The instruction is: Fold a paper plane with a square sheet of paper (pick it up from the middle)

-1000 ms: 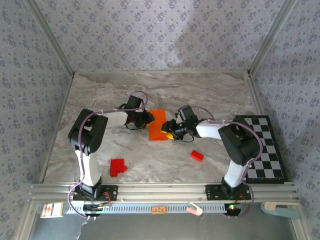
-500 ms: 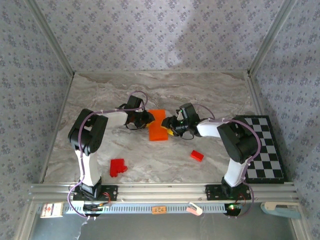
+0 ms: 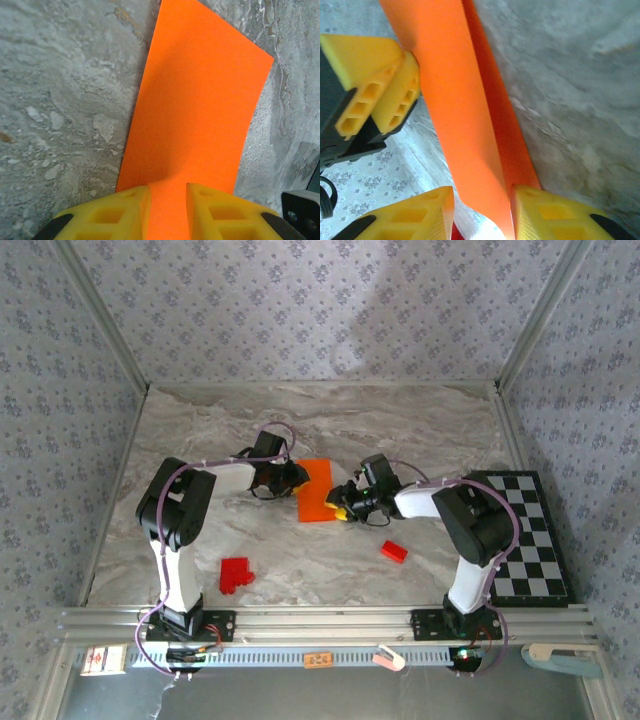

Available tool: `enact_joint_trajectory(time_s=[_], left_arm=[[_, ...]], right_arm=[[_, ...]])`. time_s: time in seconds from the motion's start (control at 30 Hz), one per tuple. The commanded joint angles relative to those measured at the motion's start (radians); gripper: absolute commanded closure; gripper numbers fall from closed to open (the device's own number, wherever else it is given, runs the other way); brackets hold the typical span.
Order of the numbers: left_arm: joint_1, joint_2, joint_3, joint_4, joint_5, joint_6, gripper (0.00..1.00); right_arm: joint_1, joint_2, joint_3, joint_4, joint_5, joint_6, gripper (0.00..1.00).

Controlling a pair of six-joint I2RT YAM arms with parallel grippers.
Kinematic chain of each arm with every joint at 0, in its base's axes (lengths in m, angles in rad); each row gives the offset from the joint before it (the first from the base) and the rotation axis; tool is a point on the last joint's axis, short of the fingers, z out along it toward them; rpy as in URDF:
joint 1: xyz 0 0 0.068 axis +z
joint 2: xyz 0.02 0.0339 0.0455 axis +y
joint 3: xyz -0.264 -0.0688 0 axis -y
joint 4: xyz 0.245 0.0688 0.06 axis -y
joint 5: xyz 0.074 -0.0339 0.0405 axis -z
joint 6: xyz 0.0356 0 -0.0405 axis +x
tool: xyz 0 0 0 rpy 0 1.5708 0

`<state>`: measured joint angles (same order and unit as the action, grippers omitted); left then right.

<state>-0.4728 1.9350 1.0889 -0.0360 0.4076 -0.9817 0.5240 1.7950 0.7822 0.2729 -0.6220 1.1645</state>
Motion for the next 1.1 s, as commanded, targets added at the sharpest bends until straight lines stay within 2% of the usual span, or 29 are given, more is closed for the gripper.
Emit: enact_joint_trajectory(time_s=[0.0,0.63,0.83,1.07], left_arm=[[-0.001,0.039,-0.038,-0.062,-0.023,-0.003,0.73],[0.006,0.027,-0.035,-0.048,0.004,0.01,0.73],[0.007,-0.031,-0.011,0.042,0.124,0.081,0.67],[0.011,-0.094,0.026,-0.009,0.064,0.183,0.62]], right_arm=[[0.001,-0.032,-0.014,-0.016,-0.022,0.02,0.67],[0.0,-0.062,0.005,-0.136,-0.003,-0.031,0.9],[-0.009,-0.075,0.065,-0.31,0.008,-0.119,0.99],[-0.019,-0.092,0.108,-0.423,0.01,-0.178,1.0]])
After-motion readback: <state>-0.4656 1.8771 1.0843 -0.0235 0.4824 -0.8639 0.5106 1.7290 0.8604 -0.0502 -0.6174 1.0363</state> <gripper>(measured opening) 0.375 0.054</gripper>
